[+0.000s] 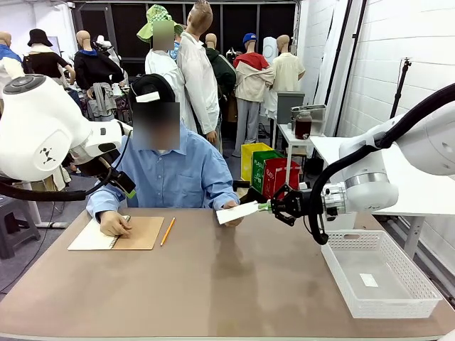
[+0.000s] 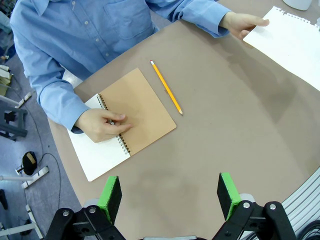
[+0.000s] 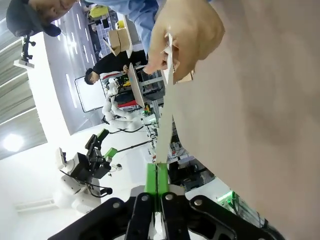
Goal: Sort the paper based on its condition.
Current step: If a person hands you a paper, place it in the Organizing basket , and if it's crumpled, put it in the Trash can.
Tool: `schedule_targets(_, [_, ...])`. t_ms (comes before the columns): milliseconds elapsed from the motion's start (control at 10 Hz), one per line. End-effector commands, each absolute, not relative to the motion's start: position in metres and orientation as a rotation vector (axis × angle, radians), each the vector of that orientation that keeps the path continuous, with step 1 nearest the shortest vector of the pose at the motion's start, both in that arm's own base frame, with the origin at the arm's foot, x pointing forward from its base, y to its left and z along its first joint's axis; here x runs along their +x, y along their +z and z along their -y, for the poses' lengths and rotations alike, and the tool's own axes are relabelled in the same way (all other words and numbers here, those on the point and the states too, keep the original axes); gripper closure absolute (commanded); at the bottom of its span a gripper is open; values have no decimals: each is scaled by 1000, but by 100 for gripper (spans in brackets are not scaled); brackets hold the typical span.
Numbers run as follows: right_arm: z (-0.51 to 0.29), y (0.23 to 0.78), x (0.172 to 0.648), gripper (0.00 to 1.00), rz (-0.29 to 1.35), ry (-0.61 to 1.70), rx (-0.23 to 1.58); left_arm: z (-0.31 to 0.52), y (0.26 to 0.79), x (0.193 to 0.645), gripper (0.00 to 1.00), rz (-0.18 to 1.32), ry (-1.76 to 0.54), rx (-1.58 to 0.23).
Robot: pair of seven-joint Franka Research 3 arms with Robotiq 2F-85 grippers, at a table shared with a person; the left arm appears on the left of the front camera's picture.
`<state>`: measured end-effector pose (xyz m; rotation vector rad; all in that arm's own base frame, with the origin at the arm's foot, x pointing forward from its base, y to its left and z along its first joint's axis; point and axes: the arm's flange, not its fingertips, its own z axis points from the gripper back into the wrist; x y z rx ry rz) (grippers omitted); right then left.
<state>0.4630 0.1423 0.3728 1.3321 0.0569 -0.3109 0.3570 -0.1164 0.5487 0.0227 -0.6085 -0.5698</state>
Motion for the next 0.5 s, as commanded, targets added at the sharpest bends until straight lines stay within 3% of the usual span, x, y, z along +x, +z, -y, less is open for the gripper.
schedule_targets(0, [-117, 407, 463, 100, 78, -176, 1262, 116, 549, 357, 0, 609, -569, 19])
schedule_targets(400, [-47, 460, 434, 100, 210, 113, 882, 116, 549, 357, 0, 609, -569, 19])
